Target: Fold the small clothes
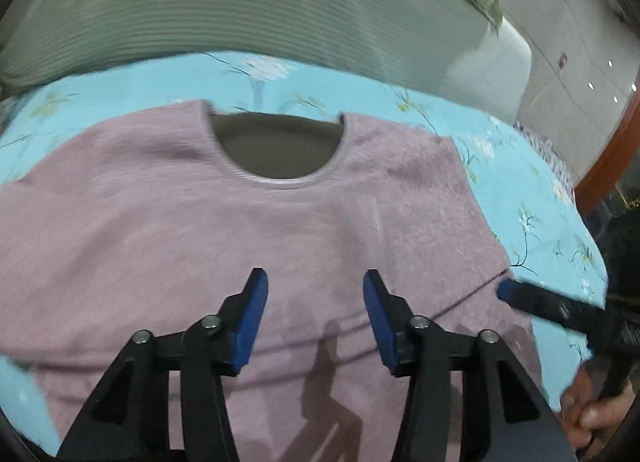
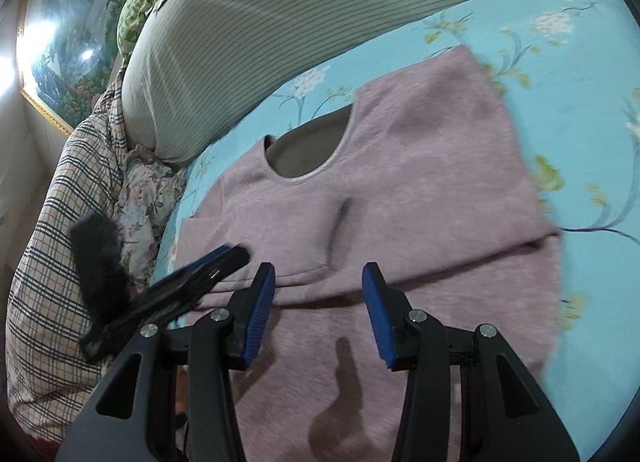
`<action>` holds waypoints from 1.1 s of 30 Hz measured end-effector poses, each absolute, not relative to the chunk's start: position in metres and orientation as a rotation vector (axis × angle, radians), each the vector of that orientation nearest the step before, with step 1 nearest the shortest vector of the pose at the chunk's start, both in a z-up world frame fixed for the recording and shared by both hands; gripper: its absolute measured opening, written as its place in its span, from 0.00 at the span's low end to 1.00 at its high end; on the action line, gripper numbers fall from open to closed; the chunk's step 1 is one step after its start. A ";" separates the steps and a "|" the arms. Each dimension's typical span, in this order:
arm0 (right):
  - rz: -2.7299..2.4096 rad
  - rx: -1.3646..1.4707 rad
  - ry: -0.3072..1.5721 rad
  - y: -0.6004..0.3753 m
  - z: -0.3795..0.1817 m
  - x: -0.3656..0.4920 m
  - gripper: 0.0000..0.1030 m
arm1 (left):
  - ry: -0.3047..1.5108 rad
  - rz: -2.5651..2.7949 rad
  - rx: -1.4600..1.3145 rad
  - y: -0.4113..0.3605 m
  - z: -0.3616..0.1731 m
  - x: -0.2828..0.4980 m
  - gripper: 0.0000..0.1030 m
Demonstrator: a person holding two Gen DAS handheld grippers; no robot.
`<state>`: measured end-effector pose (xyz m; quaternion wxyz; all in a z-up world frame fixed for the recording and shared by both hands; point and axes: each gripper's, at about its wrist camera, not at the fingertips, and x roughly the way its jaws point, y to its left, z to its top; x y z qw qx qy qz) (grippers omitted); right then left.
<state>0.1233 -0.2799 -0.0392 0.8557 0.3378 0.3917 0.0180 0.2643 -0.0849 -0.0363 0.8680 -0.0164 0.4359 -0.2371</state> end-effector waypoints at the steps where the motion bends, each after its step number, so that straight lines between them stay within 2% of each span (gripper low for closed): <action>1: 0.047 0.712 0.830 -0.276 -0.041 0.129 0.45 | 0.905 -0.471 -0.047 -0.070 -0.035 0.259 0.50; 12: -0.041 0.651 0.976 -0.250 -0.085 0.207 0.45 | 0.880 -0.104 -0.121 0.073 -0.052 0.237 0.48; 14: -0.020 0.639 1.002 -0.243 -0.093 0.218 0.29 | 0.870 -0.042 -0.097 0.083 -0.055 0.235 0.48; 15: -0.010 0.628 1.009 -0.239 -0.095 0.223 0.11 | 0.870 -0.020 -0.098 0.085 -0.056 0.236 0.48; 16: 0.009 0.630 1.007 -0.237 -0.095 0.226 0.09 | 0.875 -0.008 -0.113 0.091 -0.058 0.236 0.48; 18: 0.037 0.623 0.965 -0.236 -0.082 0.228 0.08 | 0.898 -0.015 -0.148 0.095 -0.065 0.241 0.48; 22: 0.050 0.604 0.776 -0.252 -0.018 0.206 0.07 | 0.903 0.002 -0.132 0.092 -0.069 0.252 0.48; 25: -0.021 0.585 0.685 -0.282 0.013 0.181 0.07 | 0.917 0.010 -0.146 0.091 -0.072 0.262 0.45; 33: -0.204 0.617 0.820 -0.345 -0.039 0.147 0.07 | 0.926 0.051 -0.173 0.095 -0.078 0.276 0.40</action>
